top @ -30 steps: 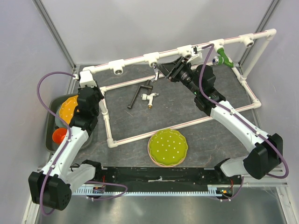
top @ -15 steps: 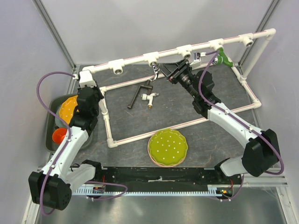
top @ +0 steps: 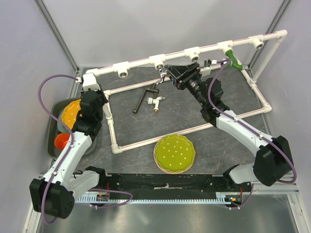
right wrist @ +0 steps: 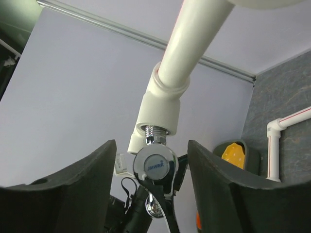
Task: Install the water faucets
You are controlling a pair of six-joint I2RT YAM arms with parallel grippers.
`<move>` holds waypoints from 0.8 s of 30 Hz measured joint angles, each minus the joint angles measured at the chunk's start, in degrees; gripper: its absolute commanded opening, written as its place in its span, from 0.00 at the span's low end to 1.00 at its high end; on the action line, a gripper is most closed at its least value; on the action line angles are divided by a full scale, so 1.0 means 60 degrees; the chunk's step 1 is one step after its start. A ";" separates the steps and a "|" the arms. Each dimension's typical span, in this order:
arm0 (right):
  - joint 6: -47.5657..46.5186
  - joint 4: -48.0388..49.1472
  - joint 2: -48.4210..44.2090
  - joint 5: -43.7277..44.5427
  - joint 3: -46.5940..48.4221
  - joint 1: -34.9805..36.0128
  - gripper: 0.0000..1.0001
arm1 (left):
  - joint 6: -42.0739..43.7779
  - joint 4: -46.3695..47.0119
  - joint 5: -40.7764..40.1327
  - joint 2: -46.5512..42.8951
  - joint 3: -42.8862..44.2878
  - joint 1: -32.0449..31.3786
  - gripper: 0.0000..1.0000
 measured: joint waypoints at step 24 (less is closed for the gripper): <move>-1.3183 -0.7005 -0.1974 0.3421 0.3191 0.3526 0.98 | 0.0000 -0.0004 0.0004 0.0000 0.0000 0.0000 0.02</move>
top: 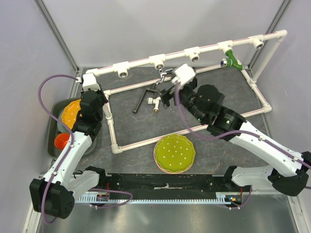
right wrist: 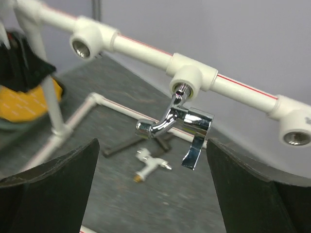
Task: Install the water faucets
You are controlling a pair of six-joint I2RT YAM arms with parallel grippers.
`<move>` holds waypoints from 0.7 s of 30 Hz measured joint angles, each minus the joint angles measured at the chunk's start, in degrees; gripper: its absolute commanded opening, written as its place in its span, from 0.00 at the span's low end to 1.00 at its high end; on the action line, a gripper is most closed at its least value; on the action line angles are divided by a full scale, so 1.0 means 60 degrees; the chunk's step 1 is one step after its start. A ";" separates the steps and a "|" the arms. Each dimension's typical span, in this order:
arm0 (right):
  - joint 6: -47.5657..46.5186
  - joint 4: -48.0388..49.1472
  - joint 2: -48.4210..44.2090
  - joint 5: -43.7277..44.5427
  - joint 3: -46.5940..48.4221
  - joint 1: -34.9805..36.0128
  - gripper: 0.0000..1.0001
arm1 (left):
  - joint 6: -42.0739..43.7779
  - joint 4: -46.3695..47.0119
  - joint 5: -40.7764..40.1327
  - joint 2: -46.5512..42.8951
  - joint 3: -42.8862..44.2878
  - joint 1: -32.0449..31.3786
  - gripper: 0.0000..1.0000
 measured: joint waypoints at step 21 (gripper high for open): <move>-1.1635 0.4040 0.1909 0.4947 -0.2018 0.2189 0.93 | 0.0000 0.0004 0.0000 0.0000 0.0000 0.0000 0.02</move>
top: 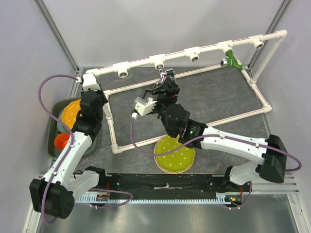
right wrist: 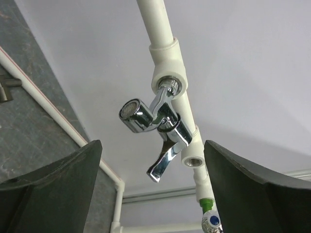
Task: Install the water faucets
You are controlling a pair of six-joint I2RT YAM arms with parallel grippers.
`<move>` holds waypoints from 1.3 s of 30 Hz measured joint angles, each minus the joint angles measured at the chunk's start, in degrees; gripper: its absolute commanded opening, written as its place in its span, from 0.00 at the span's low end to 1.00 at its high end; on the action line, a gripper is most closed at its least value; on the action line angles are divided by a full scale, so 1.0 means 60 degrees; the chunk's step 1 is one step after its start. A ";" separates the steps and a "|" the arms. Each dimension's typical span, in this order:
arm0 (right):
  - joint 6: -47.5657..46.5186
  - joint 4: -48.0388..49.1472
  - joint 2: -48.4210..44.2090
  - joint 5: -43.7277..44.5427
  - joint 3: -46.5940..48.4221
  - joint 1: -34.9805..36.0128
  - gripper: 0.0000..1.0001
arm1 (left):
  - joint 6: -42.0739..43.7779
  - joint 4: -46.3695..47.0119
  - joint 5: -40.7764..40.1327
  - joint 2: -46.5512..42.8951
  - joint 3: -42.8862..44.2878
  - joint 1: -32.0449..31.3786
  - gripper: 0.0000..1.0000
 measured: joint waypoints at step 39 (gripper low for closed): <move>-0.3799 0.4273 0.2091 -0.0437 0.0076 -0.1020 0.19 | 0.0000 -0.0029 0.0026 0.0062 0.0058 0.0022 0.02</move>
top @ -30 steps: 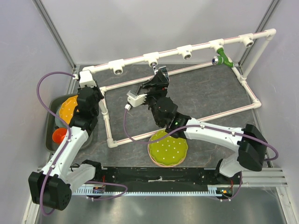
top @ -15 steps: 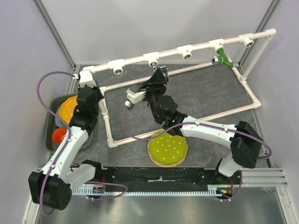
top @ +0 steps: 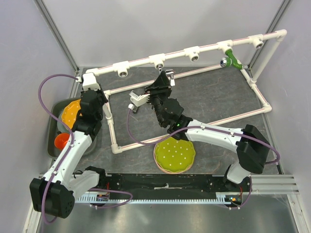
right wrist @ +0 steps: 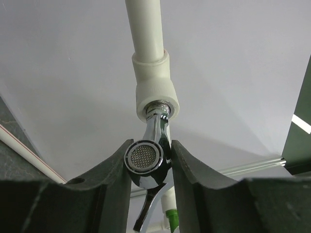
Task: Install the water faucets
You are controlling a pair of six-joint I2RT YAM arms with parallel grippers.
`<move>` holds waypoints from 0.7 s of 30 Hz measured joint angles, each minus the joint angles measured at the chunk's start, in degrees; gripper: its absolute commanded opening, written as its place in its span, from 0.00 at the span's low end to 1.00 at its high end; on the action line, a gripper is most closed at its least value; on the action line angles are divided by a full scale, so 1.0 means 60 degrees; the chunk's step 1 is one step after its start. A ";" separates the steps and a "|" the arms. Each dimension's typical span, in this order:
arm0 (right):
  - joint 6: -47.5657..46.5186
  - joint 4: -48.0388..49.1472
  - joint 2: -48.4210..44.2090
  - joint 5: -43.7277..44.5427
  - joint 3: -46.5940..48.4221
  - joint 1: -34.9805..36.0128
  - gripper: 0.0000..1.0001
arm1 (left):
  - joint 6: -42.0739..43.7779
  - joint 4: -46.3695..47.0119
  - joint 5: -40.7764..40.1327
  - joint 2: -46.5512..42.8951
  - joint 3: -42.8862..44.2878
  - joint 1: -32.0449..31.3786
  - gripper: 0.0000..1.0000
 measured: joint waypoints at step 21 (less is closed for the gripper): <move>0.5552 -0.2754 -0.0878 -0.1129 0.0820 -0.0492 0.00 | 0.0000 -0.0007 0.0004 0.0018 0.0018 -0.0004 0.02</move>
